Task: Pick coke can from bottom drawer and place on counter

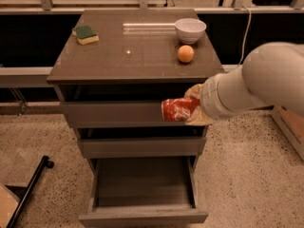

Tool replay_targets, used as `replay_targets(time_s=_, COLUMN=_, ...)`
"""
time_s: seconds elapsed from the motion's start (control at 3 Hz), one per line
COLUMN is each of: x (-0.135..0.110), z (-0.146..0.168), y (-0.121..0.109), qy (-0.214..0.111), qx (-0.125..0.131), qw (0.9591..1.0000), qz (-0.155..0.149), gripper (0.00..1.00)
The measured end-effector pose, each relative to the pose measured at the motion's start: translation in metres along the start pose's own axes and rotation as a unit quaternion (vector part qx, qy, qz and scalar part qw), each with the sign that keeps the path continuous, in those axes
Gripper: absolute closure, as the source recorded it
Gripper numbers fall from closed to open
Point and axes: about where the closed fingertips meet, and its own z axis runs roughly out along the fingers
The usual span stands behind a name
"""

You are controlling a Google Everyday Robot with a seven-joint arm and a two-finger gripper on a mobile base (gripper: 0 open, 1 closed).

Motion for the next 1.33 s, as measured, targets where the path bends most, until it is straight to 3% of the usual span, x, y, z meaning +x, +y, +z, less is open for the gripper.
replay_targets(time_s=0.33, x=-0.067, z=-0.031, y=-0.052, qy=-0.008, qx=0.034, qw=0.9958, qz=-0.085, gripper=1.0)
replay_targets(time_s=0.67, x=-0.068, z=-0.032, y=-0.053, qy=-0.009, qx=0.035, qw=0.9957, qz=-0.085, gripper=1.0)
replay_targets(time_s=1.0, x=-0.061, z=-0.021, y=-0.057, qy=-0.004, qx=0.039, qw=0.998, qz=-0.049, gripper=1.0)
replay_targets(time_s=1.33, x=-0.065, z=0.001, y=-0.082, qy=-0.014, qx=0.057, qw=0.9981, qz=-0.015, gripper=1.0)
